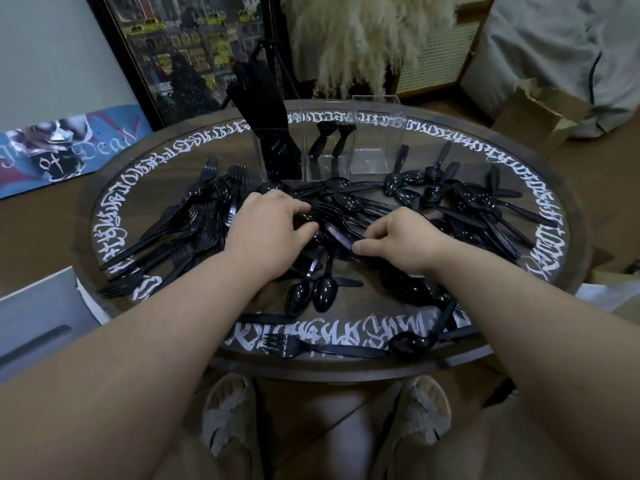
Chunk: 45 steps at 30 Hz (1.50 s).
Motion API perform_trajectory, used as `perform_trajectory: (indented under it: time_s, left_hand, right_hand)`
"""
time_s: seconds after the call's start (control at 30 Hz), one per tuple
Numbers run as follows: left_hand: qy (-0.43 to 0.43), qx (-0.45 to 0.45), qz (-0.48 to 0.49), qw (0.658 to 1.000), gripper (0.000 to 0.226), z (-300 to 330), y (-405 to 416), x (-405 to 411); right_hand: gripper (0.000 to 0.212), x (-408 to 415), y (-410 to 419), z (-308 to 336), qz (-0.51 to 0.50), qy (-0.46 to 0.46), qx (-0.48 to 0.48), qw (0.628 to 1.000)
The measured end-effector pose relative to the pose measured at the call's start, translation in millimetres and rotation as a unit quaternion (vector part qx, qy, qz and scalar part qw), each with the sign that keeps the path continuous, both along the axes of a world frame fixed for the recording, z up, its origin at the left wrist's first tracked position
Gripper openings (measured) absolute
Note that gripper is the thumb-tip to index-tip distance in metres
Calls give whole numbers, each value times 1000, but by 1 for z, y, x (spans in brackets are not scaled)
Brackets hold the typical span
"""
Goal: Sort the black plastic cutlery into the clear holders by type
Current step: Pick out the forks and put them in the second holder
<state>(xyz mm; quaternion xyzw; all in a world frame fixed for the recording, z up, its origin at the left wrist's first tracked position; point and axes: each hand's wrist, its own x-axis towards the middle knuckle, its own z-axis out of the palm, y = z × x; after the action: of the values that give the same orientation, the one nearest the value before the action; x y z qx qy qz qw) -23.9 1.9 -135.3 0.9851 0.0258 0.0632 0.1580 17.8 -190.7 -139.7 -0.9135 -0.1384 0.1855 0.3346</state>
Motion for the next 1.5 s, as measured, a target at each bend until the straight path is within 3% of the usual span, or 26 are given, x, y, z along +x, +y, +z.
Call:
perform_trajectory:
  time_s: [0.13, 0.23, 0.37, 0.5, 0.63, 0.7, 0.8, 0.97, 1.1, 1.2, 1.37, 1.5]
  left_hand:
    - [20, -153, 69, 986, 56, 0, -3, 7]
    - [36, -199, 93, 975, 58, 0, -4, 8]
    - [58, -278, 82, 955, 40, 4, -6, 7]
    - [81, -412, 43, 906, 24, 6, -12, 2]
    - [39, -472, 59, 879, 29, 5, -10, 4]
    - [24, -486, 74, 870, 31, 5, -5, 8]
    - [33, -502, 86, 860, 25, 3, 4, 9]
    - [46, -404, 64, 911, 17, -5, 12, 8]
    - [48, -352, 35, 934, 16, -4, 12, 6]
    - [50, -379, 34, 923, 18, -4, 14, 6]
    - [32, -388, 55, 919, 18, -3, 17, 7]
    - [22, -360, 58, 931, 15, 1, 20, 8]
  right_hand:
    - [18, 2, 2, -1, -18, 12, 63, 998]
    - [16, 3, 6, 1, -29, -7, 71, 997]
    - [13, 0, 12, 8, -31, 1, 113, 993]
    - [12, -4, 21, 13, -2, 14, 152, 988]
    - [11, -3, 26, 14, 27, 4, 135, 991]
    - [12, 0, 24, 14, 24, -25, 94, 995]
    - [15, 2, 18, 14, 41, -88, -46, 994]
    - [28, -2, 14, 7, 96, -54, -213, 971]
    - [13, -2, 11, 4, 98, -53, -179, 978]
    - [8, 1, 6, 4, 91, -83, -150, 981]
    - [10, 5, 1, 6, 102, -107, -129, 980]
    - [23, 2, -6, 16, 125, -68, -150, 978]
